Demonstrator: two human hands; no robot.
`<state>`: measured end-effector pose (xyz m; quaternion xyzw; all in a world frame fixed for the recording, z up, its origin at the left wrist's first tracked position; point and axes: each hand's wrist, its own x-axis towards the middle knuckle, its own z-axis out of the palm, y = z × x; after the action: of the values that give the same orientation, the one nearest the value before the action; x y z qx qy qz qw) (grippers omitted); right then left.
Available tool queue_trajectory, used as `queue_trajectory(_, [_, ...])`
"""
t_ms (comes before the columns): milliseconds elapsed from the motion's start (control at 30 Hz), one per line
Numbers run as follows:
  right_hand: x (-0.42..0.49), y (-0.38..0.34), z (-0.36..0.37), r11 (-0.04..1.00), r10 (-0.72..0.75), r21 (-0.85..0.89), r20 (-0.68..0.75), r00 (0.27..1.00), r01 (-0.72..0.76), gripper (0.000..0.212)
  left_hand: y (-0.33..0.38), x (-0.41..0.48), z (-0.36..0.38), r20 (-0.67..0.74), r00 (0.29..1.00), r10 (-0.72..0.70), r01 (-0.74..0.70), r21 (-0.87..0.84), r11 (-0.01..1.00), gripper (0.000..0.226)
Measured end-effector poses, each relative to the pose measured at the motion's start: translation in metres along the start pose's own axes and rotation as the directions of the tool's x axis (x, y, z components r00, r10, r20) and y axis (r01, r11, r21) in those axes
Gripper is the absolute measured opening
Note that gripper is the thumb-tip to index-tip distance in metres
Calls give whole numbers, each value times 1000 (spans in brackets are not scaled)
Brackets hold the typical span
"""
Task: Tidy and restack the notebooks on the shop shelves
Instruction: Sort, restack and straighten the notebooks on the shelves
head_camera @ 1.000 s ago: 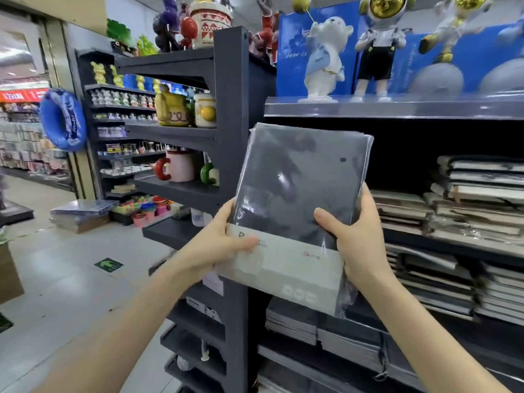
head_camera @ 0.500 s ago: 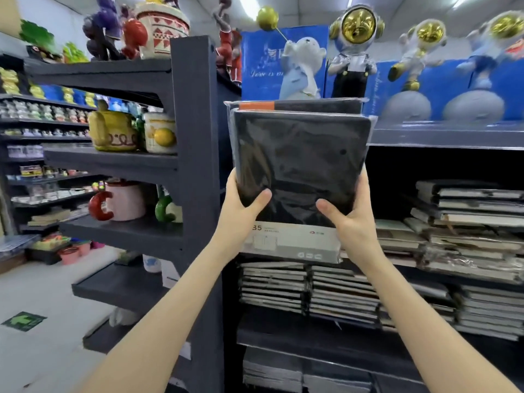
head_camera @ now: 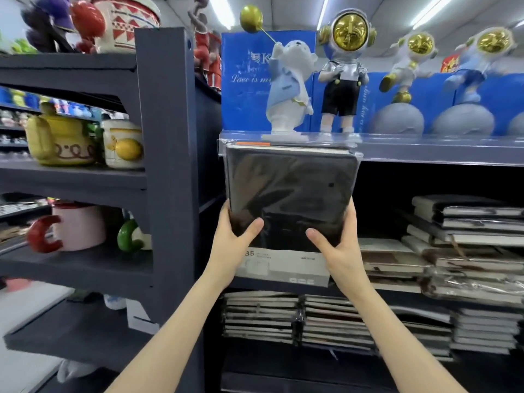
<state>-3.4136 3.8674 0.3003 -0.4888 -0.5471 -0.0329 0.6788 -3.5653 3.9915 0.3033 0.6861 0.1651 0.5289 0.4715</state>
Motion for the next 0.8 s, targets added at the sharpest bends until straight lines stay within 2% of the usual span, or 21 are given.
queue_trajectory(133, [2, 2, 2, 999, 23, -44, -3, 1000, -23, 89, -7, 3, 1, 15, 1000, -19, 19, 10, 1000, 77])
queue_trajectory(267, [0, 2, 0, 992, 81, -101, 36, 996, -77, 89, -16, -1, 1, 43, 997, -65, 65, 8, 998, 84])
queue_trajectory(367, [-5, -1, 1, 985, 120, -127, 38, 992, -114, 84, -21, -7, 1, 68, 993, -98, 95, 40, 995, 79])
queue_trajectory(467, [-8, -8, 0, 984, 125, -124, -18, 992, -127, 81, -17, -13, 3, 46, 995, -84, 83, 5, 997, 81])
queue_trajectory(633, [-21, -37, -3, 987, 45, -150, -116, 992, -62, 78, 11, -39, 1, -8, 999, -35, 35, -8, 999, 74])
queue_trajectory(700, [-32, -50, -7, 979, 41, -197, -100, 994, -61, 80, 19, -55, -3, -20, 997, -71, 71, 25, 997, 69])
queue_trajectory(800, [-52, -57, -11, 963, 143, -225, -52, 988, -151, 75, 26, -79, -8, -53, 979, -198, 202, 100, 974, 51])
